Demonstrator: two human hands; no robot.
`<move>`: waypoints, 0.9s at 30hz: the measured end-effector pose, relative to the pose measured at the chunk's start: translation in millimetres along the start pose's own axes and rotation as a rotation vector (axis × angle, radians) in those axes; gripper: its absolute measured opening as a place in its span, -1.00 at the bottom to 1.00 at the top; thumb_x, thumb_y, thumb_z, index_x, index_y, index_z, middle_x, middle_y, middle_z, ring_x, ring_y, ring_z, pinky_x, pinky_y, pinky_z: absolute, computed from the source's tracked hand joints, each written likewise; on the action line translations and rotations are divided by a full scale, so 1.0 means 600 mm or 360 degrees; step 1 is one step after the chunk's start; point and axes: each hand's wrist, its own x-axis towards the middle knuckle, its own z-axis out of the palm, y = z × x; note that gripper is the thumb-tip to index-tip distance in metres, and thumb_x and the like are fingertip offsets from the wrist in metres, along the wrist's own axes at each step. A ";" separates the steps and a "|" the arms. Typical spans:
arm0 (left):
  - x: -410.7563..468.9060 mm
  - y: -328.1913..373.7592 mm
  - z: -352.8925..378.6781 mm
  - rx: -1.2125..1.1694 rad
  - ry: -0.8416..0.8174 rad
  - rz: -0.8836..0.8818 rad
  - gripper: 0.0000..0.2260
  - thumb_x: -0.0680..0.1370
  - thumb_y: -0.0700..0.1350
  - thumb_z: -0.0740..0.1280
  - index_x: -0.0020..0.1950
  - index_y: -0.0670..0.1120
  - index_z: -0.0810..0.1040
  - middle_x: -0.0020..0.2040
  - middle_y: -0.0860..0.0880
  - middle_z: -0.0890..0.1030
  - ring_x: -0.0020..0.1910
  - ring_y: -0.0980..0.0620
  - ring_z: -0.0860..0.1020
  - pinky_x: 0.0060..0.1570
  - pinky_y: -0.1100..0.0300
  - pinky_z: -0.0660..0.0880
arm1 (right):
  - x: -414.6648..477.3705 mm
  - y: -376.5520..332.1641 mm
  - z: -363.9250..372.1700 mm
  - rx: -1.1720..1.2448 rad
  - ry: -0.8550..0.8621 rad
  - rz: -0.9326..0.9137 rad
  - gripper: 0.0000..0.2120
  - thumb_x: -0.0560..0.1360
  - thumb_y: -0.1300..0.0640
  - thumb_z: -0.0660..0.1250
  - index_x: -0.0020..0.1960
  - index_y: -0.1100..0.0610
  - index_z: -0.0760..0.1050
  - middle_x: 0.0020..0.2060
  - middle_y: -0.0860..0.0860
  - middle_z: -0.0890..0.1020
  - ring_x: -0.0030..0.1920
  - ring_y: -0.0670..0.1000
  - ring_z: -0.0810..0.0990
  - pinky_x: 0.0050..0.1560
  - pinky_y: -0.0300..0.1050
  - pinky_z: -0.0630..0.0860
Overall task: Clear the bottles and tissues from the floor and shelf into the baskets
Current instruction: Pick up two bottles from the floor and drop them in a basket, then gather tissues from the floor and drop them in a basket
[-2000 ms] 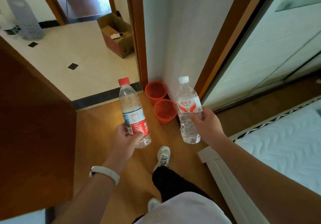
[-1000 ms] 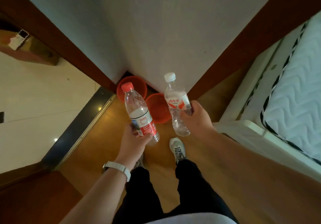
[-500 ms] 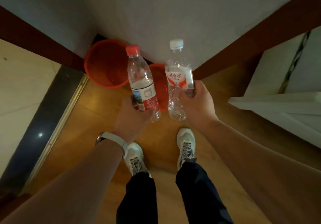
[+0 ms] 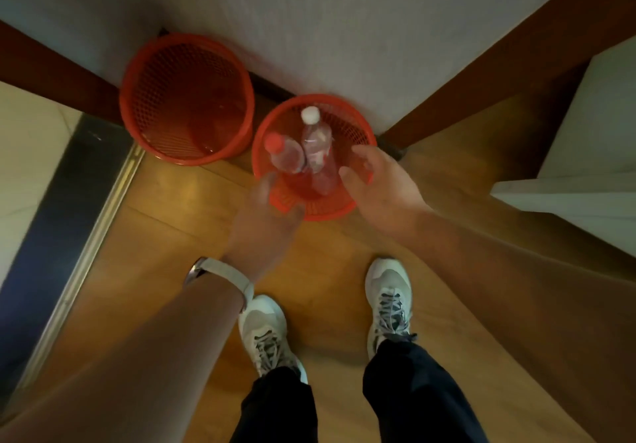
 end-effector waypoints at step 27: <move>-0.480 0.472 -0.371 0.1270 -0.0034 0.1312 -0.55 0.56 0.04 0.30 0.43 -0.08 0.43 0.41 -0.14 0.44 0.39 -0.17 0.38 0.31 -0.16 0.37 | -0.583 -0.458 -0.374 -0.1346 0.0249 -0.0224 -0.31 0.50 -0.32 -0.22 0.48 -0.03 0.25 0.42 -0.05 0.34 0.43 0.04 0.21 0.36 0.03 0.24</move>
